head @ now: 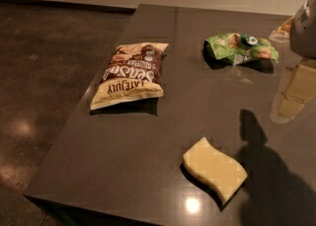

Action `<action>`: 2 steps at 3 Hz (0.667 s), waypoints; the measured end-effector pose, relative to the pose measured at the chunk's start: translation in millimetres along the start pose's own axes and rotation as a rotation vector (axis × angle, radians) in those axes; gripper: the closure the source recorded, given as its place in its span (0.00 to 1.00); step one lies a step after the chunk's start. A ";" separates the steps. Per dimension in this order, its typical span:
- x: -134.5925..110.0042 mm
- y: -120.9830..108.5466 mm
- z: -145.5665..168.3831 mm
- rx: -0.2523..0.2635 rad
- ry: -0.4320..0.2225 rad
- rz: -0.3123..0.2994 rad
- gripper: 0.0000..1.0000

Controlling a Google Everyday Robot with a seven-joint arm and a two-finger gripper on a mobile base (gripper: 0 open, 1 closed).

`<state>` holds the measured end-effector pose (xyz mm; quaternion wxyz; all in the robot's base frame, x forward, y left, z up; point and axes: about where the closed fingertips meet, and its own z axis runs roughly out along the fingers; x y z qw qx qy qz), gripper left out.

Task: Move sponge near brown chip bag

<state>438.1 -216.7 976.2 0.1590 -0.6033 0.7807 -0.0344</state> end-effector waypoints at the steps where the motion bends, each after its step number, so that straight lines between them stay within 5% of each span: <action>1: 0.6 6.6 0.6 0.001 -0.003 0.004 0.00; 2: 5.5 27.4 11.2 -0.029 -0.010 0.014 0.00</action>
Offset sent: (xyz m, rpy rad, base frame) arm -0.0501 0.0056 -0.0467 0.0437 0.0886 -0.0069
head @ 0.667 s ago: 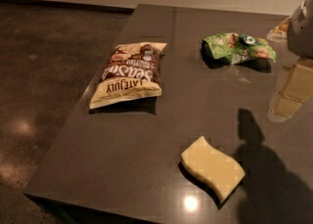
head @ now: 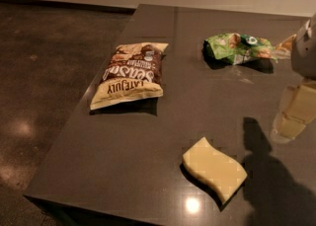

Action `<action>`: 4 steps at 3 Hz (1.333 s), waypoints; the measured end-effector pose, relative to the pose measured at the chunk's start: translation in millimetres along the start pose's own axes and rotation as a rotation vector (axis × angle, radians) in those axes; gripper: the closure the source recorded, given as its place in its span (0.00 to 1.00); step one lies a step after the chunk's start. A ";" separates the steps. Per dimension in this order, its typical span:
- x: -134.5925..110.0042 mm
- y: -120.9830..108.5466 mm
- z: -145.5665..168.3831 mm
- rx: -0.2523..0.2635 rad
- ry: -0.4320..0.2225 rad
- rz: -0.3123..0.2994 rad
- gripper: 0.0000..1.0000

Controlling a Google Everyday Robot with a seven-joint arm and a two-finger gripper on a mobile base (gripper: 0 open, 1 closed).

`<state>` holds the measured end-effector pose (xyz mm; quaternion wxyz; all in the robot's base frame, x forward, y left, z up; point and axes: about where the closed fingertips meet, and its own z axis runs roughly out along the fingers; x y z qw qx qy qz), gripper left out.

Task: Move sponge near brown chip bag

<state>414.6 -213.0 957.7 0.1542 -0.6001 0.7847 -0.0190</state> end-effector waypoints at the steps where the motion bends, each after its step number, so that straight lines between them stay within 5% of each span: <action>1: 2.4 35.7 28.6 -0.079 -0.042 -0.024 0.00; 4: -20.4 111.8 86.6 -0.230 -0.128 -0.178 0.00</action>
Offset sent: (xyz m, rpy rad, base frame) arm -0.0679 0.0425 -0.0887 0.1228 0.1811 0.1974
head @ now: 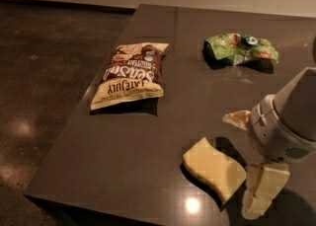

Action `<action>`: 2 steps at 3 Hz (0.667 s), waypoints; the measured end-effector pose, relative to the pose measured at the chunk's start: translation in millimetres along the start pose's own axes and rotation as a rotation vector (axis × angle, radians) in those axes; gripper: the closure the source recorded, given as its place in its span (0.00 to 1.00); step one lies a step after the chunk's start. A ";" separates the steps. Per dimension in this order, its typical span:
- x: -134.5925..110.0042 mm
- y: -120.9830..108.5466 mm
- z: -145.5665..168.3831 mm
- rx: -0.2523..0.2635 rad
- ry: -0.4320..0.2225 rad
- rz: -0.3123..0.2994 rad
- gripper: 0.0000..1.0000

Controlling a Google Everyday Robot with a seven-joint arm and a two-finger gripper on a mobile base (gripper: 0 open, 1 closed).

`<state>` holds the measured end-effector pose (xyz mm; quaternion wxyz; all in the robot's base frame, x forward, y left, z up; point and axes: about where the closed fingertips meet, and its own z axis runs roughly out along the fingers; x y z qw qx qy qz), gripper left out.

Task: Move sponge near brown chip bag

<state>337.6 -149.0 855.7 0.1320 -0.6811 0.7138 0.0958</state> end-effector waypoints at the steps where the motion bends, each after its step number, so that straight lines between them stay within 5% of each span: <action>1: -4.7 7.4 16.9 -0.008 -0.012 -0.022 0.00; 2: -7.1 9.7 25.6 -0.004 -0.014 -0.030 0.16</action>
Offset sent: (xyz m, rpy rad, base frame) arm -0.0099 0.0198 -0.0311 0.0138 -0.0145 0.0322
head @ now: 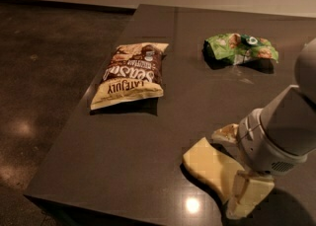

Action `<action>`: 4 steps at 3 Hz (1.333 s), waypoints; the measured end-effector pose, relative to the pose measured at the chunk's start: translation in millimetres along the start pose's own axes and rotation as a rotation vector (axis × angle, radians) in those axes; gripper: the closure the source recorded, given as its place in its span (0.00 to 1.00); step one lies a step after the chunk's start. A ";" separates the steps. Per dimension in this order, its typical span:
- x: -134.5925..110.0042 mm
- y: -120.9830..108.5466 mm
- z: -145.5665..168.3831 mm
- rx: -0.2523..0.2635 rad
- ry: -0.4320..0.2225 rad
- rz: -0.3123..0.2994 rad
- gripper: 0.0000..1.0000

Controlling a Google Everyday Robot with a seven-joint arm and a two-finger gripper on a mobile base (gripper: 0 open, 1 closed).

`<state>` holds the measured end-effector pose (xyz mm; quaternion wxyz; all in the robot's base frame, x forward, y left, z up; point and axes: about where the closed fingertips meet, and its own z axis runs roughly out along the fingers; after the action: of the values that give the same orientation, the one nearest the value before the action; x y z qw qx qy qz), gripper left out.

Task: Move sponge near brown chip bag

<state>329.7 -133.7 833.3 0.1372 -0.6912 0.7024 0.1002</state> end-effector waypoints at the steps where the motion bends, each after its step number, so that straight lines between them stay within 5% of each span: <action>1: -1.6 -0.4 0.6 0.013 -0.003 0.008 0.39; 3: -21.1 -20.0 -29.0 0.096 -0.008 0.069 0.86; 4: -40.4 -39.4 -37.6 0.120 -0.011 0.092 1.00</action>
Offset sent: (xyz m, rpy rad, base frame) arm 0.0091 0.0008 0.0266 0.0132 -0.0607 -0.1058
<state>367.3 -108.9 884.0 0.1776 -0.6480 0.7375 0.0680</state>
